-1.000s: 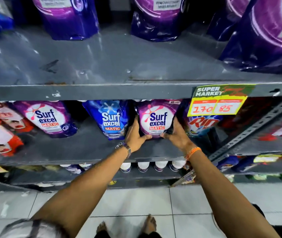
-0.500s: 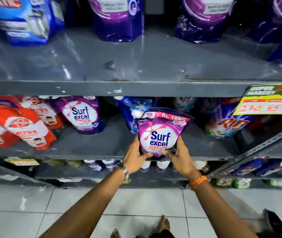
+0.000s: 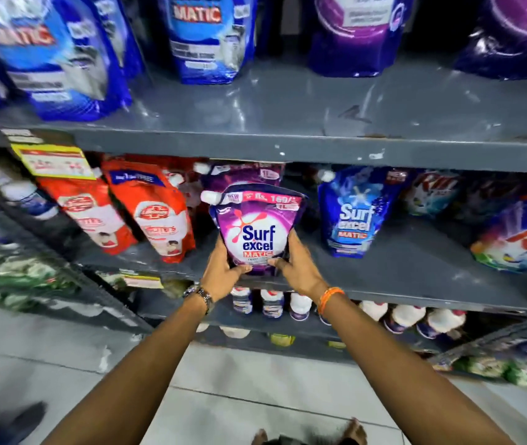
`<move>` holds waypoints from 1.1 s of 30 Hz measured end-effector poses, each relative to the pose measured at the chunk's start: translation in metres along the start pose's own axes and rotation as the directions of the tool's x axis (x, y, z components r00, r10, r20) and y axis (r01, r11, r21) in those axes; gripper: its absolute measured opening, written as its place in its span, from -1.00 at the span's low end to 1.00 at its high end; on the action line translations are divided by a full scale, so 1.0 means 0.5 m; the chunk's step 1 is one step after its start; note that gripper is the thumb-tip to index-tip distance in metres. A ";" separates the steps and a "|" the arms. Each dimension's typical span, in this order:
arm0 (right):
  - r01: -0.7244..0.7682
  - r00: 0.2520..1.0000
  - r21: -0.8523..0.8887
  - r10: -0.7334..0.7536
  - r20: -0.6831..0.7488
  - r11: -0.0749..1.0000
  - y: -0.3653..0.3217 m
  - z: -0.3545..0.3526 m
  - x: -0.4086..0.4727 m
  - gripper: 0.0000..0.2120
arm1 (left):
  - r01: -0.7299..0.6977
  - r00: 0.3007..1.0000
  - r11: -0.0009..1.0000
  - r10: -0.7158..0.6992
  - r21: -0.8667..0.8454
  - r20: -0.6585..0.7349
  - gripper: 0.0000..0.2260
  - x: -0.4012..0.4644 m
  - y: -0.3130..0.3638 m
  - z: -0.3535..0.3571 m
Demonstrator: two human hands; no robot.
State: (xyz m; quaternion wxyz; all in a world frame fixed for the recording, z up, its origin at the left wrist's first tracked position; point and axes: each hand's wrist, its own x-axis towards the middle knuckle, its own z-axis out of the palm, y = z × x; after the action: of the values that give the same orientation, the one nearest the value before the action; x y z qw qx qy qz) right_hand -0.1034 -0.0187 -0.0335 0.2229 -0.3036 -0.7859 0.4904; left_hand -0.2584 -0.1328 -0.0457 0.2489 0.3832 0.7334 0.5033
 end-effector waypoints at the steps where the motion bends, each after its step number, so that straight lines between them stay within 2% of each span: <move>1: 0.001 1.000 -0.010 -0.001 0.011 1.000 -0.007 0.013 0.009 -0.20 | -0.003 1.000 1.000 0.003 0.007 -0.008 -0.16 0.007 -0.008 -0.014; 10: -0.043 0.998 -0.026 0.044 0.052 0.999 -0.037 0.041 0.028 -0.21 | 0.011 1.000 0.992 -0.012 0.125 0.009 -0.09 0.046 -0.039 -0.049; 12: -0.043 0.997 0.004 0.043 0.065 0.999 -0.040 0.029 0.023 -0.23 | 0.016 0.998 0.991 -0.008 0.132 -0.061 -0.04 0.036 -0.036 -0.047; 15: -0.060 0.997 0.054 0.057 0.057 0.997 -0.021 -0.011 -0.002 -0.17 | 0.007 0.972 0.999 0.001 0.034 -0.234 -0.07 -0.009 -0.019 -0.030; 18: -0.079 0.989 0.168 0.099 -0.111 0.983 0.019 -0.074 -0.047 -0.25 | -0.024 0.909 0.999 0.036 0.032 -0.415 -0.22 -0.068 0.008 0.006; 20: -0.083 0.950 0.309 0.169 -0.263 0.947 0.047 -0.128 -0.078 -0.36 | -0.109 0.891 0.993 0.118 0.046 -0.438 -0.39 -0.100 0.026 0.041; 22: -0.046 0.917 0.318 0.166 -0.362 0.947 0.068 -0.192 -0.100 -0.44 | -0.201 0.907 0.978 0.206 0.051 -0.367 -0.53 -0.111 0.049 0.081; 24: -0.025 0.894 0.321 0.165 -0.416 0.947 0.085 -0.259 -0.108 -0.47 | -0.246 0.938 0.969 0.247 0.035 -0.245 -0.56 -0.098 0.076 0.131; 28: -0.031 0.891 0.317 0.170 -0.421 0.948 0.117 -0.367 -0.071 -0.33 | -0.147 0.989 0.989 0.147 -0.026 0.007 -0.28 -0.028 0.107 0.244; 31: -0.052 0.948 0.249 0.127 -0.292 0.967 0.132 -0.404 -0.027 -0.12 | -0.044 0.993 0.999 0.047 -0.024 0.109 -0.02 0.036 0.116 0.309; 33: -0.031 0.978 0.274 0.086 -0.192 0.961 0.147 -0.414 0.009 -0.07 | -0.033 0.991 0.999 0.031 0.010 0.129 0.08 0.081 0.127 0.343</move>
State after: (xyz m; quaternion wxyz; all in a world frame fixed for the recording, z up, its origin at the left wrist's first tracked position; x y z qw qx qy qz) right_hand 0.0468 0.1405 -0.0130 0.3263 -0.3419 -0.6758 0.5657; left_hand -0.1334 0.0068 -0.0494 0.2853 0.4280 0.7126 0.4770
